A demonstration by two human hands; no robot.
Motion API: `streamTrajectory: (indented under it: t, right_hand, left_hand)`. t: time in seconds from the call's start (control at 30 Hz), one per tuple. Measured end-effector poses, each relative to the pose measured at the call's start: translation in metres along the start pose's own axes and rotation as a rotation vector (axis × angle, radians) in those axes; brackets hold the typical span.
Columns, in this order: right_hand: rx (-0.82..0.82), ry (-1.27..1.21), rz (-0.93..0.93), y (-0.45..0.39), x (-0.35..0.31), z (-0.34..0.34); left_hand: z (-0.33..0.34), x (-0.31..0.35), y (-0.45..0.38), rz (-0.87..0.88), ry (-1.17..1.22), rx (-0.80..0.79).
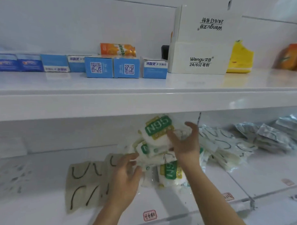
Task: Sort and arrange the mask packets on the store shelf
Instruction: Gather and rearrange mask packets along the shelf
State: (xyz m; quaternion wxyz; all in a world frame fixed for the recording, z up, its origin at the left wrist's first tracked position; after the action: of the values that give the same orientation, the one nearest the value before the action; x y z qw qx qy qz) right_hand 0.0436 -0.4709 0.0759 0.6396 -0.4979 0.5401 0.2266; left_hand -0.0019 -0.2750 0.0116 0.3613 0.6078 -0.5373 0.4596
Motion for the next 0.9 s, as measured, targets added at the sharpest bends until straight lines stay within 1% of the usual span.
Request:
streamTrajectory:
  t: [0.07, 0.1, 0.13, 0.2, 0.23, 0.3, 0.37, 0.4, 0.43, 0.47, 0.5, 0.53, 0.57, 0.6, 0.67, 0.7, 0.77, 0.83, 0.9]
  right_hand:
    - [-0.074, 0.131, -0.059, -0.034, 0.0, 0.008]
    - [-0.132, 0.255, -0.096, -0.046, 0.005, 0.011]
    - [-0.178, 0.38, -0.121, -0.053, 0.012, 0.013]
    - [-0.221, 0.533, -0.176, -0.055, 0.024, 0.015]
    - [-0.209, 0.585, -0.219, -0.051, 0.027, 0.017]
    - [-0.112, 0.623, -0.336, -0.031, 0.026, 0.02]
    - [-0.024, 0.465, -0.47, 0.002, 0.021, 0.03]
    - [-0.039, 0.38, -0.542, 0.022, 0.02, 0.039]
    - [-0.13, 0.332, -0.602, 0.044, 0.02, 0.052]
    - [-0.282, 0.327, -0.625, 0.065, 0.026, 0.068]
    - [-0.459, 0.344, -0.589, 0.087, 0.036, 0.086]
    - [-0.612, 0.371, -0.523, 0.107, 0.047, 0.102]
    - [-0.7, 0.438, -0.482, 0.125, 0.059, 0.116]
    - [-0.718, 0.519, -0.486, 0.138, 0.071, 0.128]
    - [-0.66, 0.617, -0.5, 0.151, 0.08, 0.142]
    - [-0.648, 0.632, -0.456, 0.152, 0.079, 0.145]
    - [-0.675, 0.613, -0.402, 0.156, 0.073, 0.154]
    - [-0.738, 0.588, -0.439, 0.167, 0.066, 0.164]
    - [-0.772, 0.563, -0.514, 0.18, 0.059, 0.172]
  left_hand:
    - [-0.004, -0.017, -0.011, 0.042, -0.341, -0.013]
    - [-0.007, -0.026, -0.015, 0.053, -0.462, -0.02]
    - [-0.011, -0.035, -0.017, 0.06, -0.532, -0.024]
    - [-0.02, -0.044, -0.016, 0.051, -0.593, -0.009]
    - [-0.025, -0.049, -0.015, 0.051, -0.614, 0.021]
    - [-0.035, -0.057, -0.012, 0.013, -0.664, 0.1]
    - [-0.053, -0.064, -0.01, -0.098, -0.67, 0.222]
    - [-0.063, -0.065, -0.009, -0.172, -0.642, 0.291]
    - [-0.075, -0.068, -0.008, -0.243, -0.596, 0.355]
    - [-0.087, -0.075, -0.01, -0.352, -0.538, 0.385]
    - [-0.097, -0.082, -0.013, -0.447, -0.48, 0.372]
    - [-0.106, -0.084, -0.015, -0.491, -0.404, 0.343]
    - [-0.113, -0.084, -0.017, -0.501, -0.27, 0.326]
    - [-0.119, -0.083, -0.019, -0.51, -0.117, 0.325]
    - [-0.125, -0.075, -0.019, -0.566, 0.116, 0.272]
    - [-0.127, -0.074, -0.02, -0.592, 0.195, 0.251]
    - [-0.134, -0.077, -0.023, -0.649, 0.308, 0.219]
    - [-0.144, -0.081, -0.025, -0.703, 0.4, 0.172]
    - [-0.152, -0.085, -0.027, -0.741, 0.437, 0.11]
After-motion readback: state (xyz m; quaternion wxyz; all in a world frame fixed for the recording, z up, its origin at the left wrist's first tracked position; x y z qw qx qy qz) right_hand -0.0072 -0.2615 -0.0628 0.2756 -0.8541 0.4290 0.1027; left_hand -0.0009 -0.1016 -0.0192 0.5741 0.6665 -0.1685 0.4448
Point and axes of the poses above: each hand's wrist, its own y-axis away from the middle knuckle, its own z-axis out of the palm, x = y × z, the point moved 2 cm from there along -y, towards the middle knuckle, and after that the axes turned 12 degrees about -z, right-handed, at the moved point
